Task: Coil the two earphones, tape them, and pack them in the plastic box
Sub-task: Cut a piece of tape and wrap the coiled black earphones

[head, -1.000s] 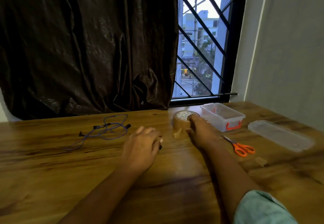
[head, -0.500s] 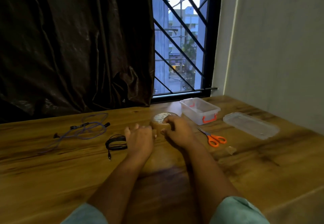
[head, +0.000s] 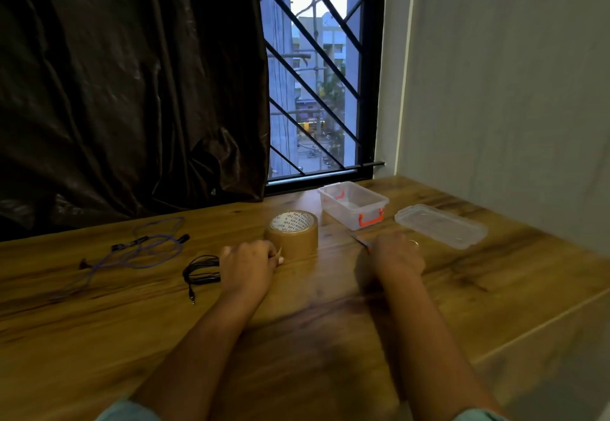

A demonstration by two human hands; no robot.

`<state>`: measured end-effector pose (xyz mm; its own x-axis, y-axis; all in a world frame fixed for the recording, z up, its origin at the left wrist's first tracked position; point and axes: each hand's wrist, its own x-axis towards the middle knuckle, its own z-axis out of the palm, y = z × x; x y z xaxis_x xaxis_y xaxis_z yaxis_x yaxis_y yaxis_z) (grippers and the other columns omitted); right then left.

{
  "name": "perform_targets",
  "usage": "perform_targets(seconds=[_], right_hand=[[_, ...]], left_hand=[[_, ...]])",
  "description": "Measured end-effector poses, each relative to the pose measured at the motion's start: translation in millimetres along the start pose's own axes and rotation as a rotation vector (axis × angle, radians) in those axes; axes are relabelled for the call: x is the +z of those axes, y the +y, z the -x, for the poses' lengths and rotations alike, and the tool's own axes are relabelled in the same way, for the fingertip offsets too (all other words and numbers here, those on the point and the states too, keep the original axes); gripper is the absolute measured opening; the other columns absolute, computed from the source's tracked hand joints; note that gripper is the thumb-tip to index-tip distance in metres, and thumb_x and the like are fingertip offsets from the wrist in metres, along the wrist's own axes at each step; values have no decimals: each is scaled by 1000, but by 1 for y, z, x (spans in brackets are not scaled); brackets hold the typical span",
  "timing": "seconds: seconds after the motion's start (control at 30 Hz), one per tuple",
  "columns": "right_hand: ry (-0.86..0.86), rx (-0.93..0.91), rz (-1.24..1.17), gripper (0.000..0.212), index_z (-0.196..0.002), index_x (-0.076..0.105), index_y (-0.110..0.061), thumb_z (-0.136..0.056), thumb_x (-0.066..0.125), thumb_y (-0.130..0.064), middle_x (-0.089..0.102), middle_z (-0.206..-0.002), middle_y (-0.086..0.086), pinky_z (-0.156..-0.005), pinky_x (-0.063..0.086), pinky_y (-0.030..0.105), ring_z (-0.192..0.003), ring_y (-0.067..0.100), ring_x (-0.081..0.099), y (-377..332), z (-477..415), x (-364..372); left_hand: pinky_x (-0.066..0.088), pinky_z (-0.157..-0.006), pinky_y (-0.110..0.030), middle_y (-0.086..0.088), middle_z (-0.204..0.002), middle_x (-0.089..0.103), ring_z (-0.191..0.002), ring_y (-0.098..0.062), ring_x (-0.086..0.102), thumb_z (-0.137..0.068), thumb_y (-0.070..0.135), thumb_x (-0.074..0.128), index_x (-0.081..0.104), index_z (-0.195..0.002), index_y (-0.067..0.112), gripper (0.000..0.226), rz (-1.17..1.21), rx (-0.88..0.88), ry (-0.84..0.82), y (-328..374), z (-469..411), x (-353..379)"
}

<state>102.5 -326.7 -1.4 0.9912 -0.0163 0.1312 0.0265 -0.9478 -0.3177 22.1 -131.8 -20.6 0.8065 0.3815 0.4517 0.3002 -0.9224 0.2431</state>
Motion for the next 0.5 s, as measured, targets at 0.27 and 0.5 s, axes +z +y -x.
perform_targets(seconds=[0.27,0.5], right_hand=[[-98,-250,224,32,-124,54,-9,-94,49,-18,55,-128,10,-90,47,35,-118,27,53,-25,43,-16],[-187,-392,387,28,-119,58,-7,-96,43,-15,58,-124,9,-76,45,30,-114,24,56,-50,69,-12]], left_hand=[[38,-82,-30,5,-90,69,-87,-15,61,-91,39,54,64,-92,28,15,-21,-48,44,4,14,-5],[45,-73,-30,0,-100,68,-91,-18,62,-93,33,51,66,-104,26,19,38,-68,27,3,19,-1]])
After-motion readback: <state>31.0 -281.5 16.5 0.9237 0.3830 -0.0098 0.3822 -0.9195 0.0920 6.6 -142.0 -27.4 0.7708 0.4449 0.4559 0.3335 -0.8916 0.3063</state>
